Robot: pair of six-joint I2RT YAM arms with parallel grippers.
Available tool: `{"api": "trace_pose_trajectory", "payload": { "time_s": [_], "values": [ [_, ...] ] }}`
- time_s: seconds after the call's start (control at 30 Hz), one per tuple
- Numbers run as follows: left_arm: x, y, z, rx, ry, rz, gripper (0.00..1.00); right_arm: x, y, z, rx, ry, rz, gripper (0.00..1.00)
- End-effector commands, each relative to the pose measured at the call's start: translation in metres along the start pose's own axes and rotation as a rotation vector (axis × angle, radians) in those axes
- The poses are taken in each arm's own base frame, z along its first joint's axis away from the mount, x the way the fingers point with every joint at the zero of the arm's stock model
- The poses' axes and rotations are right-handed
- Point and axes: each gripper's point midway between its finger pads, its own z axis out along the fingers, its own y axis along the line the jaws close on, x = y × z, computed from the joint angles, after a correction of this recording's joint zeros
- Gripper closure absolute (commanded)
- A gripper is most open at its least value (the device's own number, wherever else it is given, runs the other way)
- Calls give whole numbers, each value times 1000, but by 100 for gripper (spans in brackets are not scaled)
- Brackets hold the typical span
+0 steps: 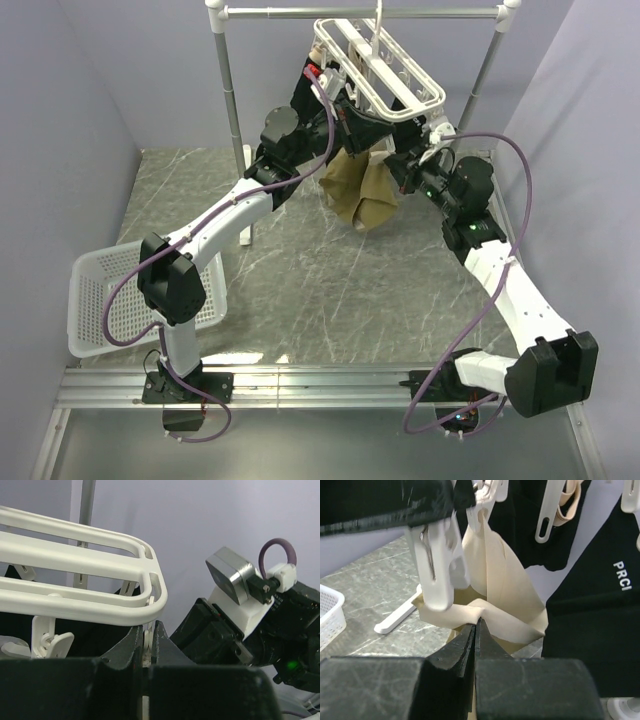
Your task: Clip the underwear to the hanger
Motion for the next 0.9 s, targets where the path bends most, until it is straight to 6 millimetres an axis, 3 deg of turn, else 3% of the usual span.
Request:
{"api": "trace_pose_trajectory", "payload": {
  "time_s": [0.0,0.17,0.87],
  "values": [
    [6,-14,-2,67,31,48,100,-29,-1,1,-12,-30,1,100],
    [9,-10,-2,54,37,69,100,-40,-1,-1,-34,-42,-7,100],
    [16,-9,-4,85,62,118,100,-53,-2,1,-63,-40,-10,100]
  ]
}}
